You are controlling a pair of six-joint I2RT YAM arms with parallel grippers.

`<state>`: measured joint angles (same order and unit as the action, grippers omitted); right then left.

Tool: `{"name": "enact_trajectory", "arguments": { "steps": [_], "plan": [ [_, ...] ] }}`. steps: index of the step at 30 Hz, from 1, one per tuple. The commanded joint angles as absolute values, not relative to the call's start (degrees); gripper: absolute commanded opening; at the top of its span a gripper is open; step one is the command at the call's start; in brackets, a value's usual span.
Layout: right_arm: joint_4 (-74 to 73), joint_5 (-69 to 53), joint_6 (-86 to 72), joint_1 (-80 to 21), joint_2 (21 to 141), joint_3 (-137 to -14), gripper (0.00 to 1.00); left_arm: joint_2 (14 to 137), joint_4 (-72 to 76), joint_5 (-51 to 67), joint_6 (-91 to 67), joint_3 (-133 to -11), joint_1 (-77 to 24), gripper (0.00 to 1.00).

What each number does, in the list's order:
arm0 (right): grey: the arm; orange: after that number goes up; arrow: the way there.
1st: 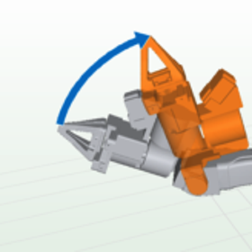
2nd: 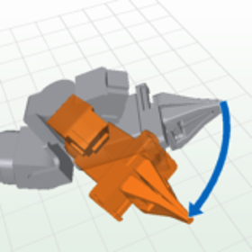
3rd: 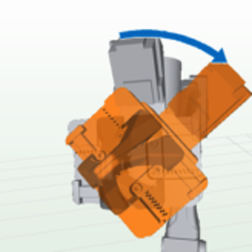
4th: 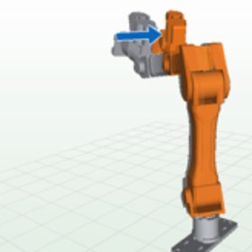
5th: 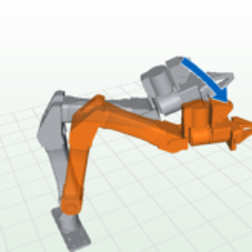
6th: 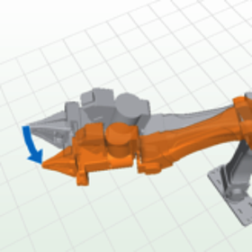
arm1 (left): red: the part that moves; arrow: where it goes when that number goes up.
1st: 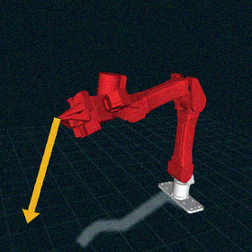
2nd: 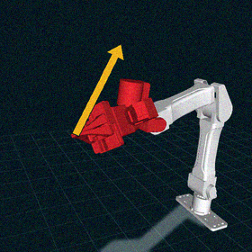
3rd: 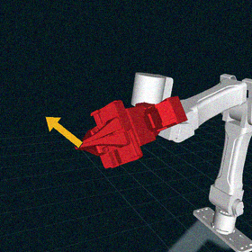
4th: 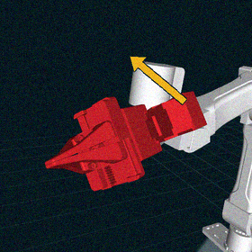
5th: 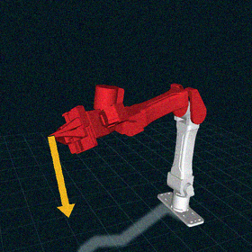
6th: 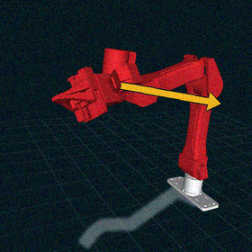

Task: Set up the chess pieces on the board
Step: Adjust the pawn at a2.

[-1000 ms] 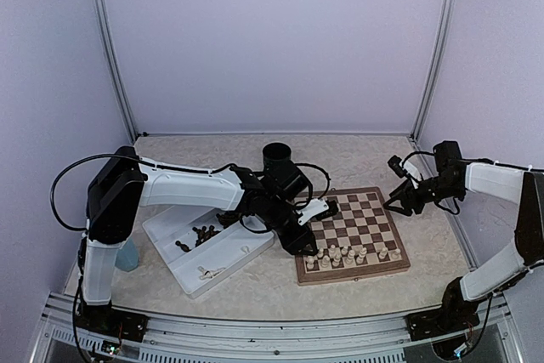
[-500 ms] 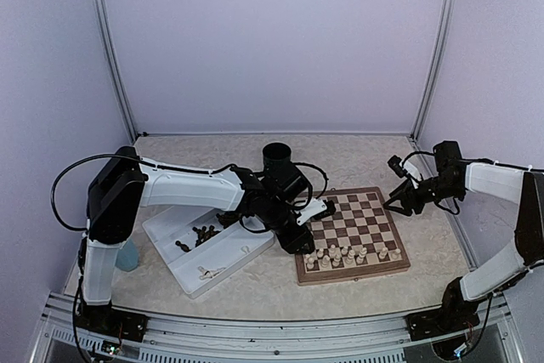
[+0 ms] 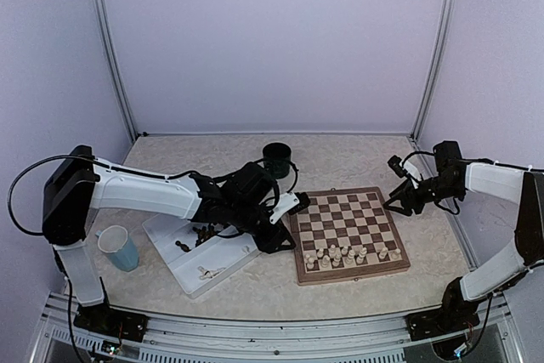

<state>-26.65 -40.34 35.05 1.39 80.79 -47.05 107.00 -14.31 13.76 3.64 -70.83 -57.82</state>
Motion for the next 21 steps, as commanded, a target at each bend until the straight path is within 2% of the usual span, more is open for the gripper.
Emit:
{"name": "enact_trajectory", "arguments": {
  "steps": [1,21],
  "plan": [
    [-26.9,-41.6,35.4,1.8,81.4,-46.8,0.54,103.8,-5.1,15.2,3.3,-65.8,-59.2,0.46],
    [-26.9,-41.7,35.1,1.8,81.6,-46.8,0.54,110.7,-6.2,8.6,8.2,-69.3,-62.4,0.47]
  ]
}}
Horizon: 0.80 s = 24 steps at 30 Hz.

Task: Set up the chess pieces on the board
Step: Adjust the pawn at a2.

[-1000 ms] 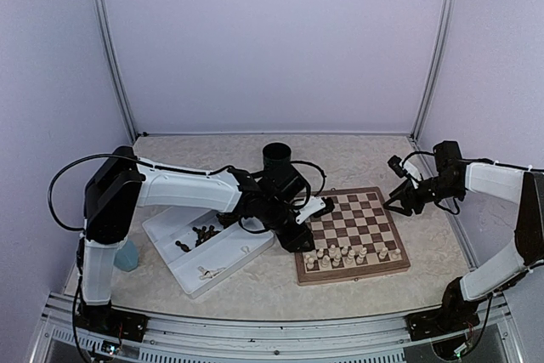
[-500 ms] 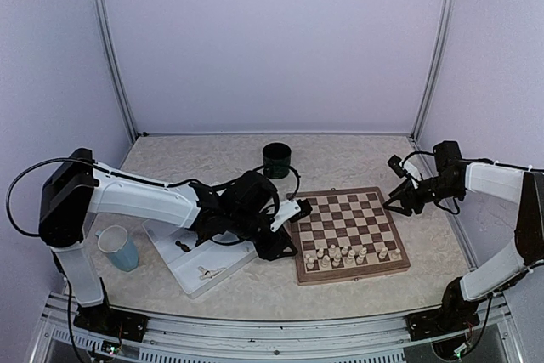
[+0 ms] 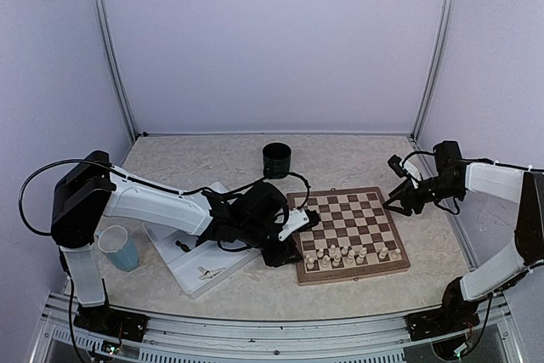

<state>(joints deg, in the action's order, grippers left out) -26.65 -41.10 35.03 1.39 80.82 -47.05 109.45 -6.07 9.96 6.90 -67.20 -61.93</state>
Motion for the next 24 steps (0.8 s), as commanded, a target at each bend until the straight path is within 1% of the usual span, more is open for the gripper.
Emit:
{"name": "enact_trajectory", "arguments": {
  "steps": [1,24],
  "plan": [
    [-27.0,-41.7,35.1,1.8,81.6,-46.8,0.54,111.1,-6.2,8.6,8.2,-69.7,-62.4,0.47],
    [-26.9,-41.7,35.3,1.8,82.4,-46.9,0.54,115.1,-7.1,10.5,9.7,-72.8,-62.7,0.47]
  ]
}}
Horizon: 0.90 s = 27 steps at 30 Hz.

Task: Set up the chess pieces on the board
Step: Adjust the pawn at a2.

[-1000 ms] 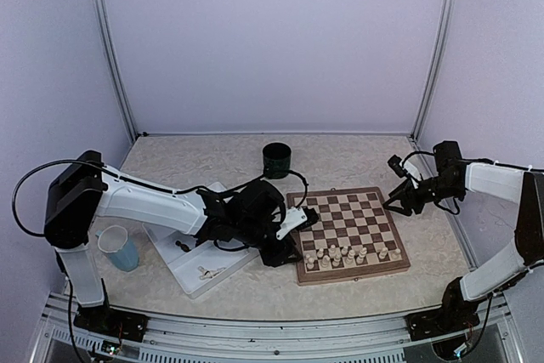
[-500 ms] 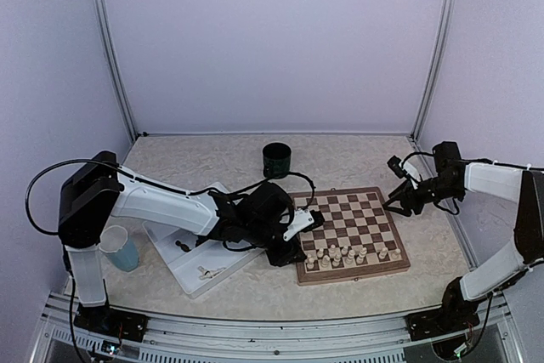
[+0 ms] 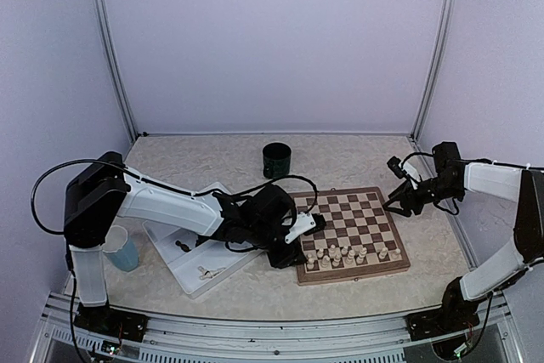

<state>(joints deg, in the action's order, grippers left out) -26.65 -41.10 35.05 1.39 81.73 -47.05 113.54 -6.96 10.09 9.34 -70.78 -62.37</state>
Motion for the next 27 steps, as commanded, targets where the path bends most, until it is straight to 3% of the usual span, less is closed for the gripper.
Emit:
{"name": "enact_trajectory", "arguments": {
  "steps": [1,27],
  "plan": [
    [-26.9,-41.6,35.3,1.8,82.4,-46.8,0.54,115.3,-7.1,10.5,9.5,-72.9,-62.7,0.47],
    [-27.1,-41.8,35.3,1.8,82.9,-47.0,0.54,115.3,-4.0,11.4,7.0,-71.0,-61.5,0.47]
  ]
}}
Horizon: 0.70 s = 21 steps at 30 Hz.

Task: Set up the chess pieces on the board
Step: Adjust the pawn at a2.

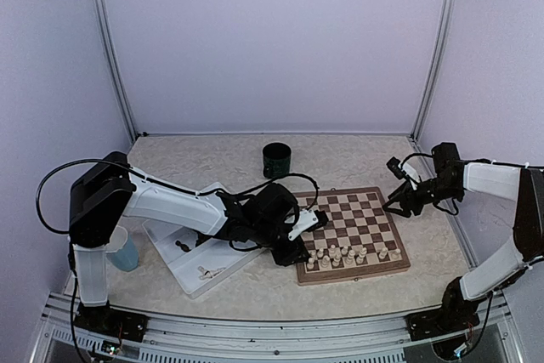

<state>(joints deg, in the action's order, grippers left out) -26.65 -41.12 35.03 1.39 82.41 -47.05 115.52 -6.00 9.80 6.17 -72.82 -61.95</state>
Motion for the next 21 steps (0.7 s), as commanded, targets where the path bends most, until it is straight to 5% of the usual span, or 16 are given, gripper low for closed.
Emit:
{"name": "enact_trajectory", "arguments": {
  "steps": [1,21],
  "plan": [
    [-27.1,-41.9,35.3,1.8,82.8,-47.0,0.54,114.8,-3.3,12.1,7.7,-70.5,-61.6,0.47],
    [-27.2,-41.9,35.4,1.8,83.1,-47.0,0.54,118.0,-1.1,13.0,12.7,-72.5,-62.2,0.49]
  ]
}}
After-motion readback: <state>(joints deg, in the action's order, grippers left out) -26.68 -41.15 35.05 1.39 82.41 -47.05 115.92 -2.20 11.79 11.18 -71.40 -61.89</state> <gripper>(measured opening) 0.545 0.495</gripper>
